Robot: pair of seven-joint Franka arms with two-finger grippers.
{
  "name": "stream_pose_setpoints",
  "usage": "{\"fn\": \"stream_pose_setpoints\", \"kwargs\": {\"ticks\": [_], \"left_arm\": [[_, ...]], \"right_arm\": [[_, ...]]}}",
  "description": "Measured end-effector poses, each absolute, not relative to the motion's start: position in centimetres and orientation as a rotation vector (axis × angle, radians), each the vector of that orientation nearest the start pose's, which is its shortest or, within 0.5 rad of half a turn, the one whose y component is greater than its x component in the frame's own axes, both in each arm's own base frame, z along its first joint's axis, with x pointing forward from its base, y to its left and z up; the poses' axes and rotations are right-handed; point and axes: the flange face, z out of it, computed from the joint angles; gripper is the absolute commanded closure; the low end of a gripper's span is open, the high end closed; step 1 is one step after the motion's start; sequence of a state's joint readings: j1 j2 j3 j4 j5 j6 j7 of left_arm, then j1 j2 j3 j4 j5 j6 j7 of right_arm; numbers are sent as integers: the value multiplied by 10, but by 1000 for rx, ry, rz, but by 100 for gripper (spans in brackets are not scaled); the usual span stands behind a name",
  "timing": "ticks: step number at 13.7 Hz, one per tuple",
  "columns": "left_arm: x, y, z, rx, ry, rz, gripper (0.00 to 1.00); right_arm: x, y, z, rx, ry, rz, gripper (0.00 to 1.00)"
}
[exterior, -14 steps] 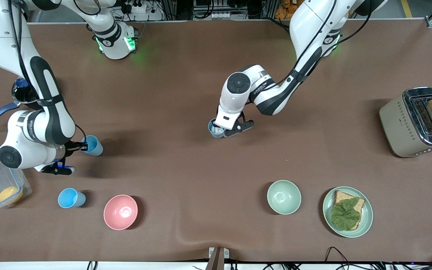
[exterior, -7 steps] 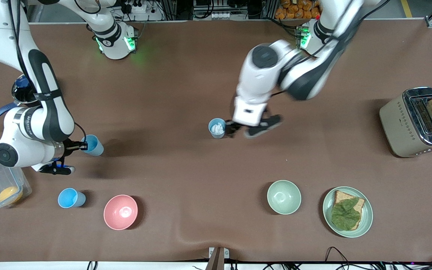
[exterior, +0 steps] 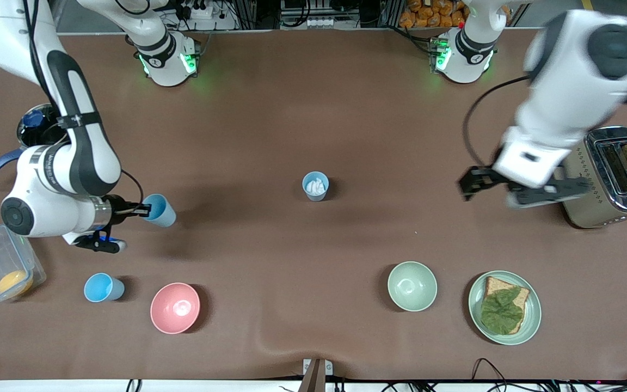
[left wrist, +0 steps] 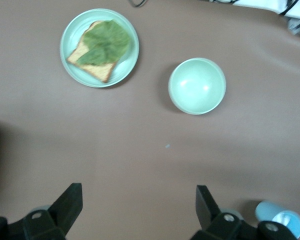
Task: Stack blue cups with both arms
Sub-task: 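Open the left gripper and withdraw it toward the toaster, then carry the held blue cup with the right gripper over the center cup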
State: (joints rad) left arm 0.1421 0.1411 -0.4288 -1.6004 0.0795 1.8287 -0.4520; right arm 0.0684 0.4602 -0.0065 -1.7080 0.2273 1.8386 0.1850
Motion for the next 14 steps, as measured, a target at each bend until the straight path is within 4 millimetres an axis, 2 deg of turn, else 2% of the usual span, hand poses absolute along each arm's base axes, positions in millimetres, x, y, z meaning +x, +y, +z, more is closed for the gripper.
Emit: {"fn": "stream_pose_setpoints", "kwargs": {"ticks": [1,4,7,9,11,14], "left_arm": [[590,-136,569,-3147,-220,-140,0],[571,-108,597,-3116,-144,-107,0],[563,-64,612,-3094,-126,-86,0],[562,-37,618,-3088,-147,-96,0],[559,-27,623,-3085,-173,-97,0],[557,-24,624,-3085,-179,-96,0]], "right_arm": [[625,81,314,-2890,383,514,100],[624,163,348,-2846,557,484,100],[608,255,384,-2798,663,493,100],[595,301,403,-2789,692,485,100],[577,340,403,-2788,716,492,100],[550,391,395,-2791,787,510,100]]}}
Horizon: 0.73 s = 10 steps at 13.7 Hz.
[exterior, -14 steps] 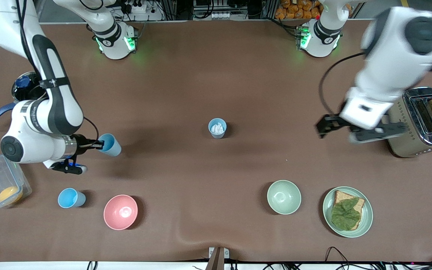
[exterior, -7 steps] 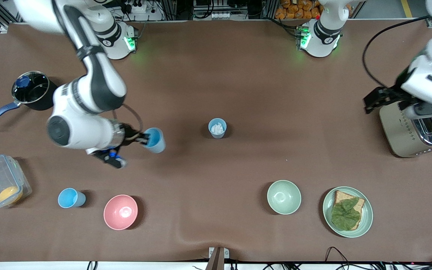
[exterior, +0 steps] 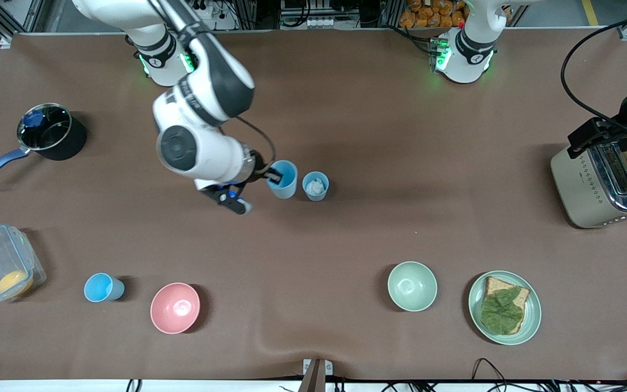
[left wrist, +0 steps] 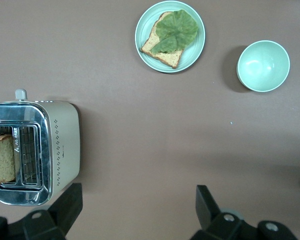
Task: Stack blue cups with both arms
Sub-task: 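Carry the held blue cup with the right gripper over the center cup, then lower the blue cup into the center cup and open the right gripper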
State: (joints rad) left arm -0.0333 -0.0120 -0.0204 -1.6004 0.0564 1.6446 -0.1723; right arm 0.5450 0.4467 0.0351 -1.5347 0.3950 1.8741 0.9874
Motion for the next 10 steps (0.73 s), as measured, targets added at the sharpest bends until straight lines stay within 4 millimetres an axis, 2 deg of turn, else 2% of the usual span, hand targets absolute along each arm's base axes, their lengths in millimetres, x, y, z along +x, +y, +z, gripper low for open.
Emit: {"fn": "stream_pose_setpoints", "kwargs": {"ticks": [2,4,8,10], "left_arm": [[558,-29,623,-3086,-167,-94,0],[559,-33,621,-3087,-155,-89,0],[560,-48,616,-3089,-115,-75,0],[561,-46,614,-3089,-121,-71,0]], "right_arm": [[534,421,384,-2786,851,508,100],[528,437,366,-2782,889,503,100],[524,450,321,-2783,972,534,100],[522,453,314,-2780,995,549,100]]}}
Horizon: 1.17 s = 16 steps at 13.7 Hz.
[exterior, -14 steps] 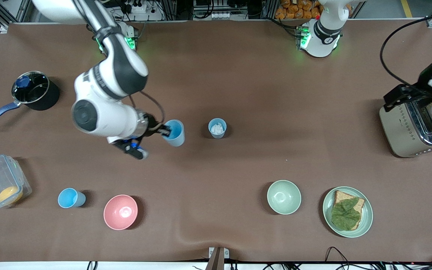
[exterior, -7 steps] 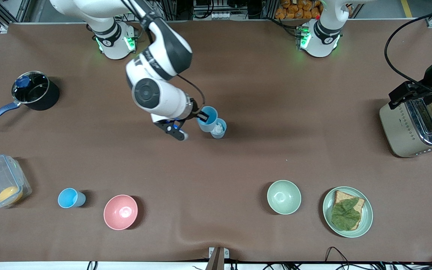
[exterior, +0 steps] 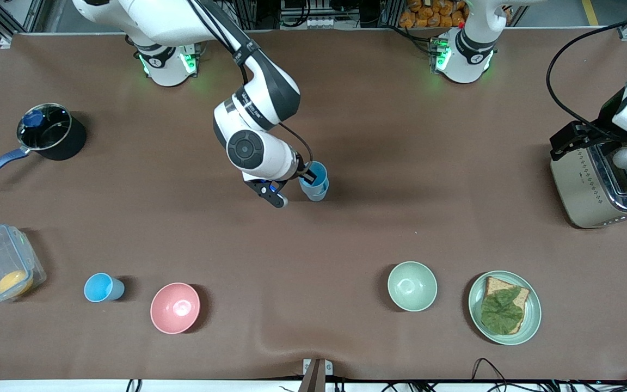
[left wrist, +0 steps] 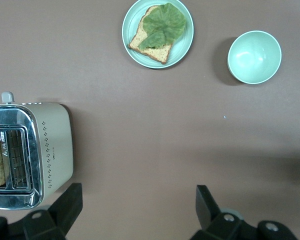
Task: Stack blue cups with both arms
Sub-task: 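Lower the blue cup into the center cup and open the right gripper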
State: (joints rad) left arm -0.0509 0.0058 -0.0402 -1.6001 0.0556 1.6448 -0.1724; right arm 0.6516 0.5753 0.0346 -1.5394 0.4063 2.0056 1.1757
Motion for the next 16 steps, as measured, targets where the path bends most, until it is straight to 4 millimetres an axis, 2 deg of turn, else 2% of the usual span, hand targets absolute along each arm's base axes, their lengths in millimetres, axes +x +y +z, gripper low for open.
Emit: {"fn": "stream_pose_setpoints", "kwargs": {"ticks": [4,7,8,9,10,11,13,16], "left_arm": [[561,-42,616,-3088,-131,-77,0],[559,-42,620,-3088,-134,-80,0],[558,-41,621,-3088,-138,-74,0],[557,-39,622,-3087,-142,-67,0],[556,-37,622,-3086,-148,-61,0],[555,-35,622,-3086,-153,-57,0],[555,-34,622,-3085,-157,-56,0],[555,-34,622,-3085,-157,-54,0]], "right_arm": [[510,471,308,-2774,1017,539,100],[507,475,304,-2776,1017,537,100],[507,475,303,-2776,1019,538,94],[508,474,303,-2775,1024,537,66],[509,473,303,-2770,1047,536,5],[511,471,304,-2755,1098,536,0],[518,467,308,-2720,1187,530,0],[528,455,334,-2719,1205,547,0]]}}
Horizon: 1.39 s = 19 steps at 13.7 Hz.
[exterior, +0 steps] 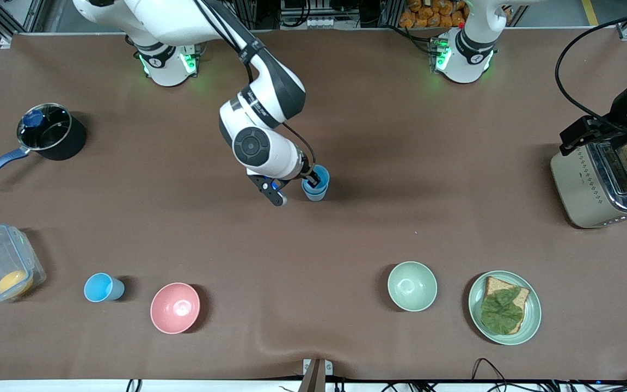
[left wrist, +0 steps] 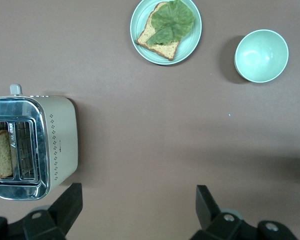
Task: Stack blue cups with both arms
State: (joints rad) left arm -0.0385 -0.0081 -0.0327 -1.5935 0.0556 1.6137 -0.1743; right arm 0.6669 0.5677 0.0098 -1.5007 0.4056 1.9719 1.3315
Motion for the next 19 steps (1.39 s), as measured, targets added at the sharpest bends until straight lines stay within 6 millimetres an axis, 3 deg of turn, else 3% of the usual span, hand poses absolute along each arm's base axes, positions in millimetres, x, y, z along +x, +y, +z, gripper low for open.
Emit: {"fn": "stream_pose_setpoints", "kwargs": {"ticks": [2,6,9,12,14,16,17,18,19], "left_arm": [[555,-34,622,-3085,-157,-54,0],[555,-34,622,-3085,-157,-54,0],[555,-34,623,-3085,-157,-54,0],[555,-33,623,-3085,-158,-56,0],[555,-33,627,-3086,-160,-69,0],[555,-33,632,-3086,-161,-81,0],[555,-33,634,-3087,-161,-84,0],[555,-33,635,-3087,-160,-85,0],[555,-34,635,-3087,-158,-85,0]], "right_arm": [[541,425,365,-2744,1158,584,0],[565,341,412,-2811,955,668,0],[581,269,421,-2881,738,722,0],[583,199,429,-2965,472,674,0],[587,129,445,-2943,326,626,0],[592,44,461,-2911,265,556,0],[591,12,467,-2920,246,525,0],[590,-10,473,-2958,212,491,0],[590,-19,481,-3006,173,452,0]]}}
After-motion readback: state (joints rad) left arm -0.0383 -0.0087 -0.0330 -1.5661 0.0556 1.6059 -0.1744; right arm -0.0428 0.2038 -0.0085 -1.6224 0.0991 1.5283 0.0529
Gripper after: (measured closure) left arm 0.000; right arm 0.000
